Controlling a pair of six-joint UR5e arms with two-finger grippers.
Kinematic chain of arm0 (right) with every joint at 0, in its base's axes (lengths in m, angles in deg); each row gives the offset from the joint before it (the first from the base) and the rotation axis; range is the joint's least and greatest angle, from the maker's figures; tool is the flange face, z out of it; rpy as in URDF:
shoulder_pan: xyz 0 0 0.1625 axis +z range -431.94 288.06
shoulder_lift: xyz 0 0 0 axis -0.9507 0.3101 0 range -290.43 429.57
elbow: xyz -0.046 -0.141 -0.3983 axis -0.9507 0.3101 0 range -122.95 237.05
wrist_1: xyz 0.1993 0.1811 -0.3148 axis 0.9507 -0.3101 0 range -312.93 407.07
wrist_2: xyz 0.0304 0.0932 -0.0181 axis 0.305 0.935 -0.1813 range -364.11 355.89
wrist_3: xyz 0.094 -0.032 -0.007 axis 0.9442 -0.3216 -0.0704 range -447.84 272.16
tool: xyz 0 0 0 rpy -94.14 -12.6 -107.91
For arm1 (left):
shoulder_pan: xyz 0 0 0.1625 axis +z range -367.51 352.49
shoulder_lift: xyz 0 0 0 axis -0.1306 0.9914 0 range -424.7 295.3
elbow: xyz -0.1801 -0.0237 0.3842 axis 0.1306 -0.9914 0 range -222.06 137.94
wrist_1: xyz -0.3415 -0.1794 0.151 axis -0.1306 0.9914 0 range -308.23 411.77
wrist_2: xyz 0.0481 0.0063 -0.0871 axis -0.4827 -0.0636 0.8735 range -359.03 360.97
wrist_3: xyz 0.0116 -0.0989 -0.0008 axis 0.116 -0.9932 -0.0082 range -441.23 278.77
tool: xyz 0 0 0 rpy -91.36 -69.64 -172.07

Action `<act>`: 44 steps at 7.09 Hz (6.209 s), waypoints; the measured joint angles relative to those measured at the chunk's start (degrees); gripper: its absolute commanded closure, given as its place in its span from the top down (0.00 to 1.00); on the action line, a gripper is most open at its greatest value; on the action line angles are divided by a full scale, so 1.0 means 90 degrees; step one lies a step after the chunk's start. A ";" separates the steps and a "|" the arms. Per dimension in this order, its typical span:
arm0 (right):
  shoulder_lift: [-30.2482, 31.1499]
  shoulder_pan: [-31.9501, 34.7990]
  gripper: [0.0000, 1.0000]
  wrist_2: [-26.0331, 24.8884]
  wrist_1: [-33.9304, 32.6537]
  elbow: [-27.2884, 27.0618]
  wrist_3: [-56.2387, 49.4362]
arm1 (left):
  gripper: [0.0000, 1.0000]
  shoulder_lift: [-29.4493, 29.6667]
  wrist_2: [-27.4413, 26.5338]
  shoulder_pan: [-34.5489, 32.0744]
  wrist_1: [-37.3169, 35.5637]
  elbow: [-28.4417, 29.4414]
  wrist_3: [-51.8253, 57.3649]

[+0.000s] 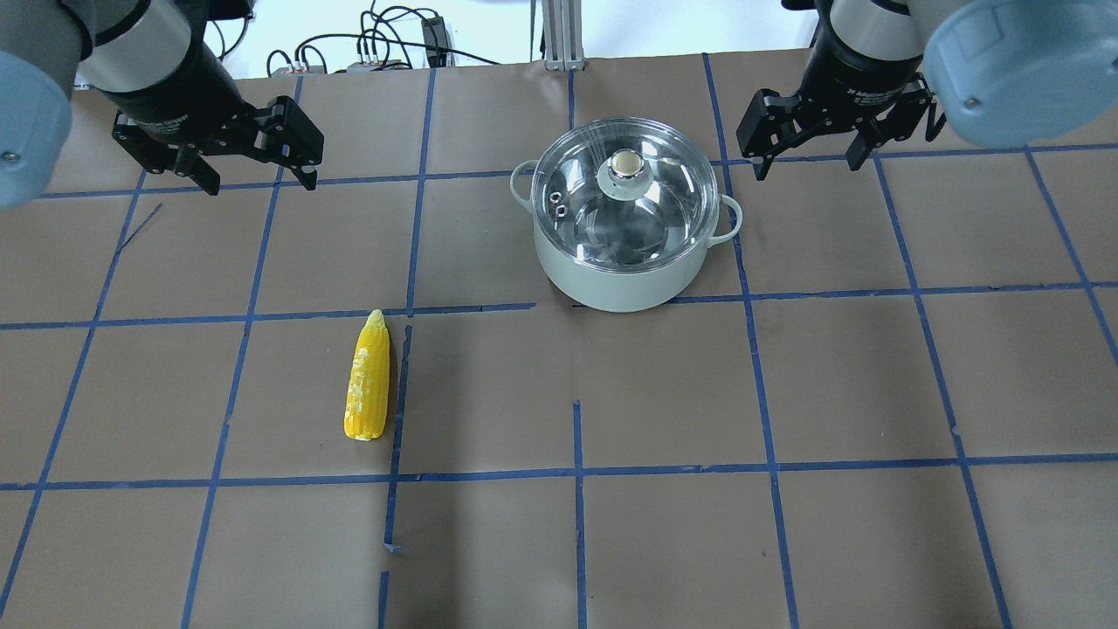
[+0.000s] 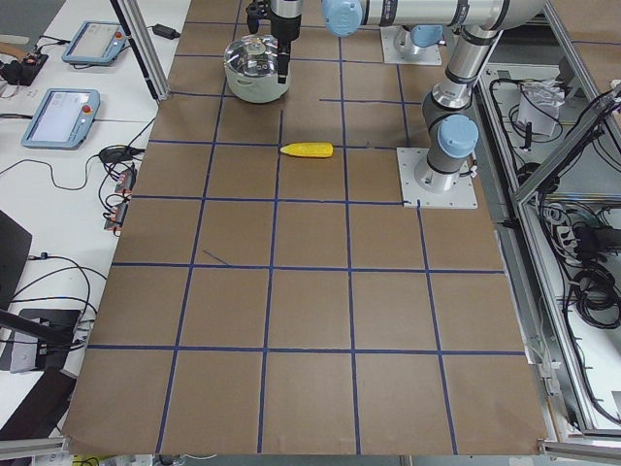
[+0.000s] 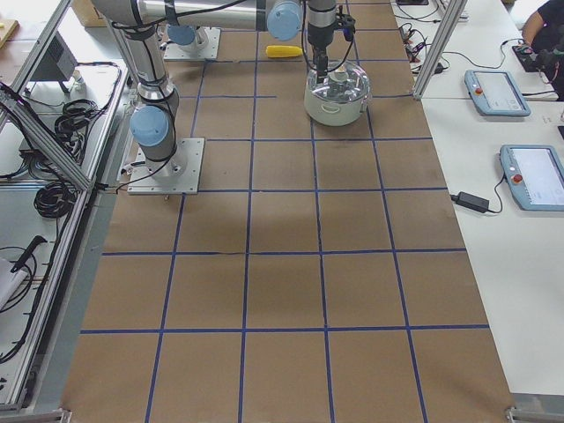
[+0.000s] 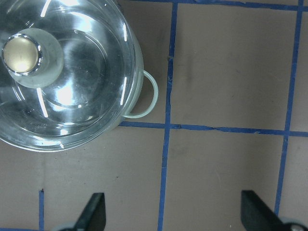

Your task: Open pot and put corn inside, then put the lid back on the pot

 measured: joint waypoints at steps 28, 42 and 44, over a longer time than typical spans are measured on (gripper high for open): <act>-0.1917 0.1394 0.99 0.0157 -0.1163 0.1112 0.0739 | 1.00 0.0019 0.0136 0.0019 0.0677 0.0132 -0.0006; -0.2517 0.1396 0.42 0.0147 -0.1580 0.1235 0.0780 | 1.00 0.0019 0.0139 0.0039 0.0677 0.0135 0.0022; -0.2484 0.1396 0.41 0.0141 -0.1463 0.1274 0.0783 | 1.00 0.0022 0.0139 0.0046 0.0677 0.0153 0.0044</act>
